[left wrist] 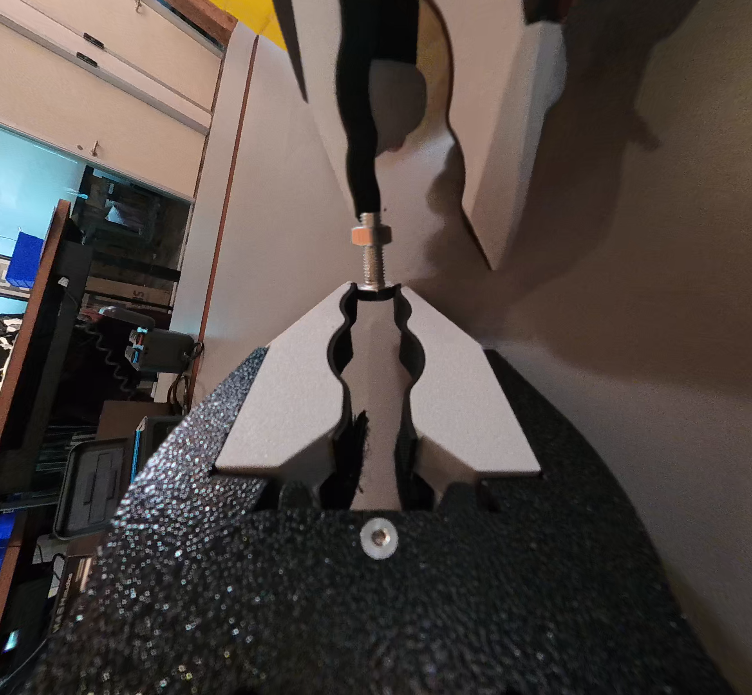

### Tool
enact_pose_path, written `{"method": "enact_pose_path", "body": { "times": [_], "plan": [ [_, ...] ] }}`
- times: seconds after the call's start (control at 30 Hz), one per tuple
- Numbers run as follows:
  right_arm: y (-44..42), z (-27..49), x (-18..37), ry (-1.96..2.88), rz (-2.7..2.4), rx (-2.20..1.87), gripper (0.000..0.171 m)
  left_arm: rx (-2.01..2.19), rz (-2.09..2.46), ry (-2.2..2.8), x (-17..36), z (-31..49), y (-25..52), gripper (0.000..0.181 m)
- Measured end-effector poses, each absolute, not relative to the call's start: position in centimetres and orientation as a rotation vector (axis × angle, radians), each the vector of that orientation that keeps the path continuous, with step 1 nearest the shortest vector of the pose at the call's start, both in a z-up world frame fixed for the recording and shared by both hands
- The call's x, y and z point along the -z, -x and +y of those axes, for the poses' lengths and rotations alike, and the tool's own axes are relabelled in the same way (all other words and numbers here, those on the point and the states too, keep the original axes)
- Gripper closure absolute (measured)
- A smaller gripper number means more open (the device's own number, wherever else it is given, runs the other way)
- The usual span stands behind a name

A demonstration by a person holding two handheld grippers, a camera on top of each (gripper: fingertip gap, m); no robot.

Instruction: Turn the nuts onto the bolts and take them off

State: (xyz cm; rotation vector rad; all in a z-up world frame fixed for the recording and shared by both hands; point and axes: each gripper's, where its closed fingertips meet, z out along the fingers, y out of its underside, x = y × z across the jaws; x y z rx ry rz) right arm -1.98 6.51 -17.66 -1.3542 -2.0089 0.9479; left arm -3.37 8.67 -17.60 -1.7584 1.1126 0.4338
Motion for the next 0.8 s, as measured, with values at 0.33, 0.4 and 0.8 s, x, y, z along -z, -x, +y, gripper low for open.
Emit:
{"method": "enact_pose_path", "body": {
  "times": [0.33,0.4,0.8],
  "plan": [
    [1.5,7.8,17.8,1.402,-1.988,-0.928,0.117,-0.445,1.124,1.757,17.6,8.7,3.4,0.165],
    [1.6,7.2,18.0,1.389,-2.010,-0.946,0.117,-0.445,1.124,1.757,17.6,8.7,3.4,0.166],
    [1.5,8.0,17.5,1.358,-1.975,-0.881,0.115,-0.442,1.118,1.756,17.6,8.8,3.4,0.166]
  ]
}}
